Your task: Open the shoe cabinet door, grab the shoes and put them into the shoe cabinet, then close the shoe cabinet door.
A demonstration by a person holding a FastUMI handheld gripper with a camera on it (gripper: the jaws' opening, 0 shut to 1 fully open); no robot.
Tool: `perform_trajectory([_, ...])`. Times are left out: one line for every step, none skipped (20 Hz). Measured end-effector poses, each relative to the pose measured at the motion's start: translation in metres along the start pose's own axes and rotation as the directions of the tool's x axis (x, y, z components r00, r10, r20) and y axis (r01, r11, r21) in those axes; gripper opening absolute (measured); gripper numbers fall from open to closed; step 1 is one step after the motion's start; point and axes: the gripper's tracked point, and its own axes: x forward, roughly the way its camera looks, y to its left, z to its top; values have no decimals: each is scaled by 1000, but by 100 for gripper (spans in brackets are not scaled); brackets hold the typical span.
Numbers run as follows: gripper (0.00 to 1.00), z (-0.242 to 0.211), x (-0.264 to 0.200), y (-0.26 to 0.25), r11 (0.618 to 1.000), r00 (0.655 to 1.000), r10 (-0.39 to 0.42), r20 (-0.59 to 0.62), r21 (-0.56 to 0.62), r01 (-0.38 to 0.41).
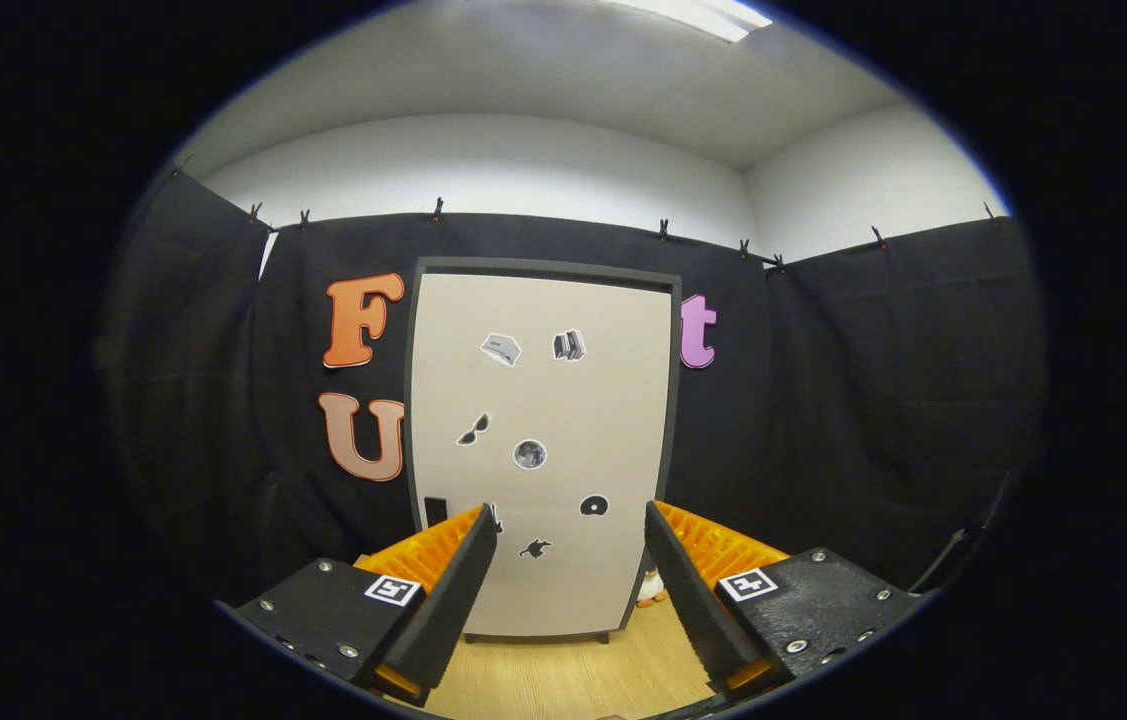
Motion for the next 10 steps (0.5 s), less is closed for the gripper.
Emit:
perform_trajectory([93, 1, -5, -5, 1000, 1000, -2, 5, -2, 2])
perform_trajectory([93, 2, -10, -10, 1000, 1000, -5, 11, -6, 5])
perform_trajectory([93, 3, -15, -15, 1000, 1000, -9, 15, -7, 9])
perform_trajectory([93, 4, -17, -20, 1000, 1000, -7, 23, -5, 7])
perform_trajectory([93, 5, -22, -23, 1000, 1000, -5, 30, -2, 5])
perform_trajectory([93, 6, -25, -27, 1000, 999, -3, 36, 1, 3])
perform_trajectory([93, 8, -27, -31, 1000, 999, 1, 44, 3, -1])
perform_trajectory([93, 7, -28, -35, 1000, 999, 5, 48, 6, -5])
perform_trajectory([93, 6, -28, -38, 1000, 999, 9, 44, 11, -10])
perform_trajectory([93, 3, -29, -40, 1000, 999, 18, 39, 13, -18])
